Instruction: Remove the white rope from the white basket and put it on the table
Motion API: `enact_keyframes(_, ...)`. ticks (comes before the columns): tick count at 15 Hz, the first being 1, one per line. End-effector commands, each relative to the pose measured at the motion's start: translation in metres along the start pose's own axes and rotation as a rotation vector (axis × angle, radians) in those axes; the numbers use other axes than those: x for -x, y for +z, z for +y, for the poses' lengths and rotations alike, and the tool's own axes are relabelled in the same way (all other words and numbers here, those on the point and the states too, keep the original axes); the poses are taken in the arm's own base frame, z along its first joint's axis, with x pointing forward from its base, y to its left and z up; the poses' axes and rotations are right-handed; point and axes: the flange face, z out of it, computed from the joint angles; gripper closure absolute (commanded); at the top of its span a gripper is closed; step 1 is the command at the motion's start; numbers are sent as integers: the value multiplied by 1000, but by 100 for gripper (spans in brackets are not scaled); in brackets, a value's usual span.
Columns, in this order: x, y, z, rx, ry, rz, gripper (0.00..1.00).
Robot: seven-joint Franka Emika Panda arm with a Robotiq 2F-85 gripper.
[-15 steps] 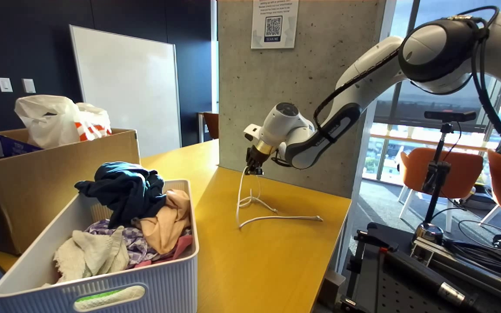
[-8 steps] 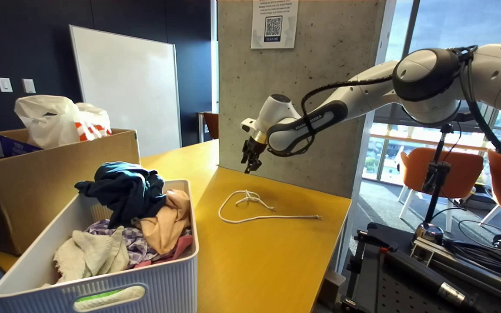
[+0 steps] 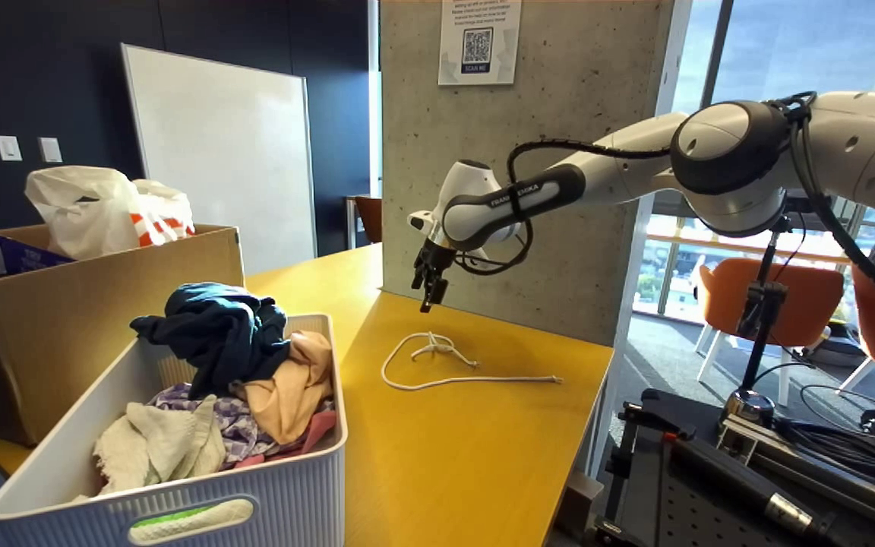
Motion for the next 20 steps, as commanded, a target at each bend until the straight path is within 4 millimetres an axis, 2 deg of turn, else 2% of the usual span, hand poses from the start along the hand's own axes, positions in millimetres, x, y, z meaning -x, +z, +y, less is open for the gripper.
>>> enact_keyframes(1, -18, 3, -18, -62, 80, 23, 0)
enact_keyframes(4, -20, 6, -42, -69, 175, 15, 0)
enact_keyframes(7, -23, 1, -62, -33, 227, 38, 0)
enact_keyframes(8, -26, 14, -48, -36, 209, 43, 0)
enact_keyframes(11, -25, 8, -59, -36, 229, 46, 0)
enact_keyframes(15, -25, 6, -60, -39, 227, 42, 0)
enact_keyframes(16, -22, 4, -63, -37, 227, 49, 0)
enact_keyframes(18, 0, -8, -71, -24, 275, 52, 0)
enact_keyframes(20, 13, -16, -83, -22, 287, 47, 0)
